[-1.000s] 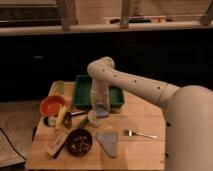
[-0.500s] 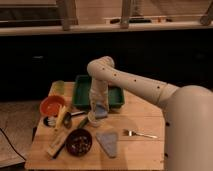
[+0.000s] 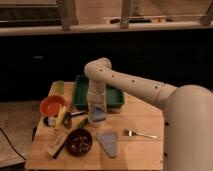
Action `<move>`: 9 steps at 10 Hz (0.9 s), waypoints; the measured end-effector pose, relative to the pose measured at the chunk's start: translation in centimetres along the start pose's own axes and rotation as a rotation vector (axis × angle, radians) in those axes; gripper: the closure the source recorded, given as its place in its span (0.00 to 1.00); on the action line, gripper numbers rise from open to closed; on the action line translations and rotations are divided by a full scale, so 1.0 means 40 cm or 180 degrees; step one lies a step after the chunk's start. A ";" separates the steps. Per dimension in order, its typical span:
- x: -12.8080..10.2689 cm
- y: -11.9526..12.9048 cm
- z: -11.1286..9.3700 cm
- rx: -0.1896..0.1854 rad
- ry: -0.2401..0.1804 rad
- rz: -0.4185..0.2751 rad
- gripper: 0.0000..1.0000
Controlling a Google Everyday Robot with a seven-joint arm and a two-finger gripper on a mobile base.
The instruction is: Place sponge in paper cup
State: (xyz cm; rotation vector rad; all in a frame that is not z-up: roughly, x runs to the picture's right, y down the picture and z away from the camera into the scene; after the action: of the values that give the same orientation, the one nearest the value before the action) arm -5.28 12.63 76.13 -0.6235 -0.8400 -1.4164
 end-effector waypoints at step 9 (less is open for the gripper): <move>-0.006 -0.035 0.013 0.0015 -0.0124 -0.0096 0.61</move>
State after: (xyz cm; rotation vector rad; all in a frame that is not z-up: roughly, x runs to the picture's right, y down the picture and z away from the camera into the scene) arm -6.73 13.07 76.10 -0.6389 -0.8866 -1.4329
